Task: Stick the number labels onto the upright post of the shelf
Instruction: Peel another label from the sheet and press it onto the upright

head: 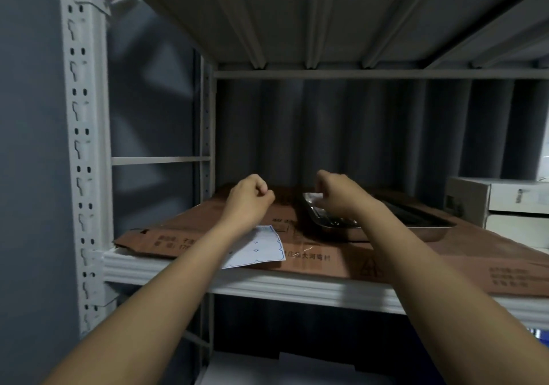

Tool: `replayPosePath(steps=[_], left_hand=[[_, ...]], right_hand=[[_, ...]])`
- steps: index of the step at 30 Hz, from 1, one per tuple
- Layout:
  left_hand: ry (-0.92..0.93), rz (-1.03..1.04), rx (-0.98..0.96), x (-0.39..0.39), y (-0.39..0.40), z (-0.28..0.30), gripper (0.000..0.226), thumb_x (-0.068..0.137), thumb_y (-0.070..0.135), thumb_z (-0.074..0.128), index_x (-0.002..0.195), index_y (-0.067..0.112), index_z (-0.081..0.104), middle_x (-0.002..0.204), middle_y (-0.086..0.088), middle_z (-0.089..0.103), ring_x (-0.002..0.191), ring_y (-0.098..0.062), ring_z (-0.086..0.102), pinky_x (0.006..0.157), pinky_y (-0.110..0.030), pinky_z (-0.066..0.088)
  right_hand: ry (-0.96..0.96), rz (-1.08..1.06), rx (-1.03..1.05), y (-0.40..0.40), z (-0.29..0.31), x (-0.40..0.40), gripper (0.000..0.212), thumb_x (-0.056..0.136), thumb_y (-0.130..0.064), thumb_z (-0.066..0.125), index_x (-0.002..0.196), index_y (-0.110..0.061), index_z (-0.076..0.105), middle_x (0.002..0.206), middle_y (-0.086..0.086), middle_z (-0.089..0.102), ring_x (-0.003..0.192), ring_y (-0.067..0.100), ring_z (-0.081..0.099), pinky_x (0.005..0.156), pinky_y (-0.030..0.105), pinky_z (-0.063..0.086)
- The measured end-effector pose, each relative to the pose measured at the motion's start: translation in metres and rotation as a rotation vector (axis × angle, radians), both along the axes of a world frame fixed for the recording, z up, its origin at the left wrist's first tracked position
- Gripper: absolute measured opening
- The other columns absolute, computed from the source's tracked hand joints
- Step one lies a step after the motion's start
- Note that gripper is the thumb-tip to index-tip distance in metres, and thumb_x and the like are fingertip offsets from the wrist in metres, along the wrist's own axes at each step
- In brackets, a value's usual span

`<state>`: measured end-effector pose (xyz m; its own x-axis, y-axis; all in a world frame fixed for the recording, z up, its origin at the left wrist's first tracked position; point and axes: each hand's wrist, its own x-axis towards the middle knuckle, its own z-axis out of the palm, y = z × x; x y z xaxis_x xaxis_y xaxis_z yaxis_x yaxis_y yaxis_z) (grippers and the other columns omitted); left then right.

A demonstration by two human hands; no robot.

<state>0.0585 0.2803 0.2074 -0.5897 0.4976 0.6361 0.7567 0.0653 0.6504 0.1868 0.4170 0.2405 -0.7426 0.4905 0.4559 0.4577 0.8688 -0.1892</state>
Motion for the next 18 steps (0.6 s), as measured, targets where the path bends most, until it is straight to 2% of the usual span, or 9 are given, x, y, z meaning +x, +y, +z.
replayPosePath(steps=[2,3,5,7,9,11,13,15,18], left_hand=[[-0.014,-0.025,-0.022,-0.006,-0.010,0.001,0.011,0.086,0.012,0.057,0.080,0.020,0.051,0.075,0.002,0.051,0.070,-0.017,0.049,0.064,-0.023,0.038],[-0.025,-0.041,-0.049,-0.010,-0.016,0.000,0.012,0.087,0.013,0.055,0.097,0.020,0.055,0.091,0.000,0.056,0.083,-0.017,0.054,0.075,-0.025,0.043],[-0.027,-0.050,-0.131,-0.020,-0.030,-0.003,0.041,0.089,0.016,0.053,0.129,0.023,0.046,0.123,-0.002,0.050,0.111,-0.018,0.051,0.099,-0.035,0.042],[0.012,0.006,-0.182,-0.027,-0.047,-0.007,0.041,0.091,0.020,0.052,0.132,0.023,0.047,0.132,-0.001,0.048,0.121,-0.019,0.047,0.104,-0.039,0.039],[0.070,0.097,-0.203,-0.029,-0.067,-0.012,0.020,0.093,0.024,0.050,0.110,0.022,0.060,0.118,0.000,0.058,0.111,-0.019,0.053,0.094,-0.033,0.044],[0.081,0.207,-0.225,-0.025,-0.089,-0.017,0.021,0.094,0.031,0.046,0.084,0.018,0.059,0.094,-0.001,0.062,0.095,-0.024,0.058,0.077,-0.032,0.044],[0.105,0.332,-0.332,-0.022,-0.110,-0.025,0.041,0.096,0.042,0.038,0.070,0.014,0.052,0.083,-0.008,0.062,0.086,-0.030,0.058,0.069,-0.033,0.042],[0.073,0.400,-0.499,-0.021,-0.128,-0.037,0.060,0.096,0.056,0.025,0.072,0.010,0.056,0.085,-0.012,0.066,0.083,-0.031,0.061,0.076,-0.035,0.047],[-0.335,0.154,-0.420,-0.014,-0.154,-0.059,0.082,0.090,0.070,0.018,0.085,0.004,0.068,0.075,-0.013,0.071,0.067,-0.024,0.066,0.071,-0.029,0.052]], right_hand=[[0.132,0.129,-0.018,-0.021,-0.001,-0.005,0.013,0.093,-0.025,0.062,0.101,-0.016,0.058,0.097,0.004,0.063,0.085,0.019,0.056,0.074,0.033,0.047],[0.147,0.201,-0.039,-0.032,-0.002,-0.008,0.011,0.092,-0.023,0.062,0.102,-0.018,0.062,0.098,0.003,0.066,0.087,0.017,0.059,0.079,0.033,0.050],[0.061,0.300,-0.090,-0.055,-0.006,-0.012,0.022,0.091,-0.028,0.064,0.112,-0.022,0.065,0.110,-0.001,0.068,0.100,0.013,0.061,0.088,0.029,0.049],[-0.087,0.339,-0.180,-0.075,-0.013,-0.016,0.040,0.087,-0.047,0.065,0.120,-0.022,0.064,0.120,-0.004,0.065,0.108,0.013,0.059,0.094,0.031,0.048],[-0.222,0.309,-0.206,-0.089,-0.022,-0.022,0.067,0.080,-0.061,0.065,0.133,-0.021,0.055,0.135,-0.001,0.057,0.121,0.017,0.053,0.102,0.035,0.043],[-0.332,0.277,-0.154,-0.104,-0.034,-0.027,0.083,0.077,-0.064,0.066,0.143,-0.021,0.044,0.148,-0.001,0.045,0.133,0.021,0.044,0.109,0.037,0.037],[-0.320,0.275,-0.017,-0.117,-0.048,-0.029,0.074,0.081,-0.056,0.068,0.143,-0.024,0.044,0.146,0.000,0.047,0.132,0.023,0.045,0.107,0.037,0.038],[-0.170,0.268,0.150,-0.129,-0.063,-0.026,0.051,0.088,-0.042,0.064,0.135,-0.027,0.053,0.135,0.005,0.058,0.122,0.028,0.053,0.098,0.038,0.044],[0.166,0.383,0.295,-0.153,-0.095,-0.020,0.026,0.090,-0.025,0.062,0.115,-0.018,0.067,0.116,0.008,0.068,0.107,0.033,0.061,0.082,0.041,0.051]])
